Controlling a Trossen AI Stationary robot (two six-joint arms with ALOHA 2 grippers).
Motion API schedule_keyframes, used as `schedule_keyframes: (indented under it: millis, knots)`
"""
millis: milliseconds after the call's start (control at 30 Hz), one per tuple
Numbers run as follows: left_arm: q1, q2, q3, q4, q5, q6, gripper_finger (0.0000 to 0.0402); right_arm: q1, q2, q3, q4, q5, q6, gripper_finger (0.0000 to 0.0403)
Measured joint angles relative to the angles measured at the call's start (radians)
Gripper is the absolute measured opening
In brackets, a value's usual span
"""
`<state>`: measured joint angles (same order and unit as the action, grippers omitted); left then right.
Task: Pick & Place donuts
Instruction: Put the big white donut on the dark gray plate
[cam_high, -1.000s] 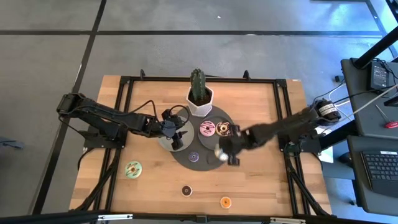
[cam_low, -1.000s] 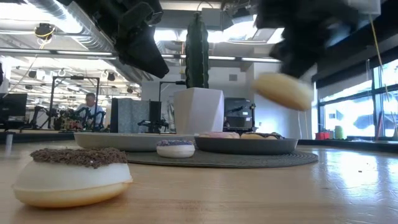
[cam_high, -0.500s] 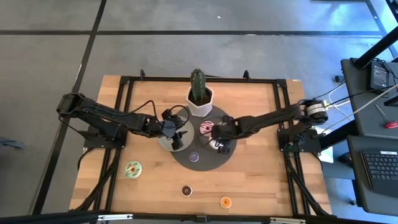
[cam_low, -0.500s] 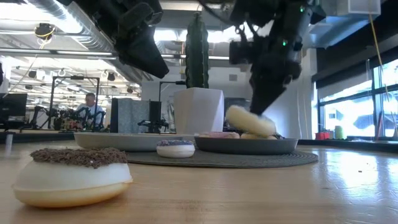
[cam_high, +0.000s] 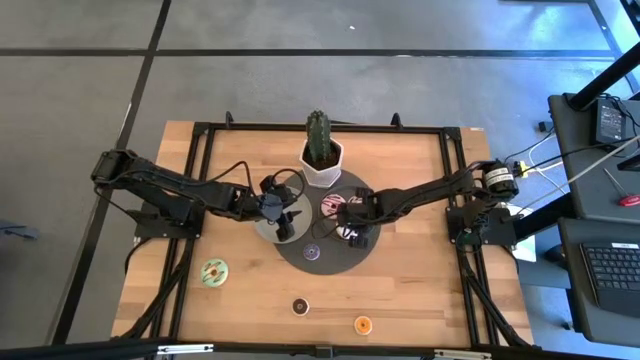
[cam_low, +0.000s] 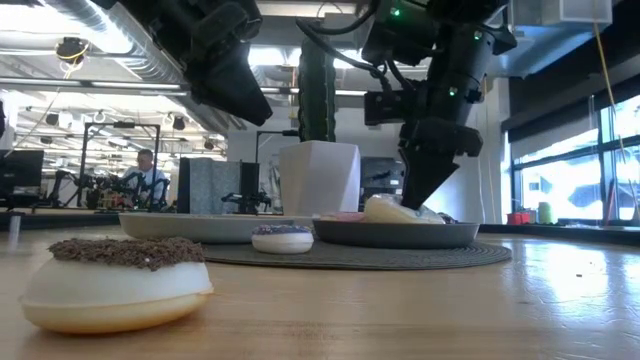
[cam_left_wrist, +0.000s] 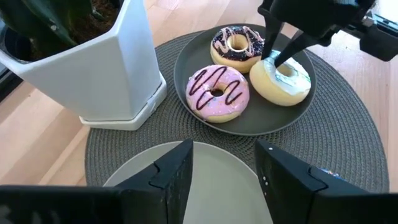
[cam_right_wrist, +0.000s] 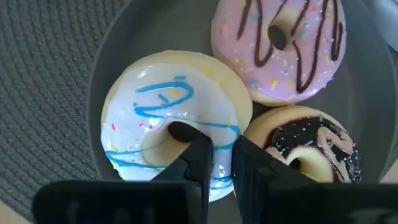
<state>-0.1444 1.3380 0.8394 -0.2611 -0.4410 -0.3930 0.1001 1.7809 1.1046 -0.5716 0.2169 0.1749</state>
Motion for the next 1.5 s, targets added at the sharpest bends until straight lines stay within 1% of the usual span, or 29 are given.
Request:
schedule_keyframes:
  millis: [133, 333, 467, 600, 700, 767, 867, 1033, 1133, 1300, 1500]
  knots:
    - [0.0, 0.0, 0.0, 0.0, 0.002, -0.013, 0.0168, 0.0, 0.0, 0.0, 0.0, 0.0, -0.001, 0.0067]
    - [0.0, 0.0, 0.0, 0.003, 0.017, -0.013, 0.0169, 0.0, -0.001, 0.0, -0.001, 0.001, 0.004, 0.0116]
    - [0.0, 0.0, 0.0, 0.003, 0.017, -0.013, 0.0169, 0.0, -0.009, 0.037, -0.07, 0.001, 0.006, 0.0141]
    - [0.0, 0.0, 0.0, 0.005, 0.017, -0.015, 0.0169, 0.0, -0.028, 0.087, -0.165, 0.009, 0.029, 0.0154]
    - [0.0, 0.0, 0.0, 0.011, 0.019, -0.016, 0.0169, 0.001, -0.038, 0.093, -0.168, 0.022, 0.026, 0.0158]
    - [0.0, 0.0, 0.0, 0.02, 0.031, -0.016, 0.0169, 0.001, -0.042, 0.086, -0.128, 0.028, 0.024, 0.0158]
    - [0.0, 0.0, 0.0, 0.023, 0.051, -0.016, 0.0169, 0.001, -0.042, 0.058, -0.078, 0.028, 0.021, 0.0156]
    - [-0.001, 0.0, 0.0, 0.026, 0.103, -0.016, 0.0169, 0.001, -0.042, 0.026, -0.066, 0.031, 0.02, 0.0155]
    - [-0.005, 0.0, 0.0, 0.026, 0.123, -0.015, 0.0169, 0.001, -0.042, -0.001, -0.007, 0.036, 0.023, 0.0155]
    - [-0.012, 0.0, 0.0, 0.026, 0.125, -0.015, 0.0169, 0.001, -0.042, -0.042, 0.105, -0.01, 0.018, 0.0155]
    - [-0.012, 0.0, 0.0, 0.026, 0.125, -0.014, 0.0169, 0.001, -0.042, -0.043, 0.112, -0.027, -0.006, 0.0155]
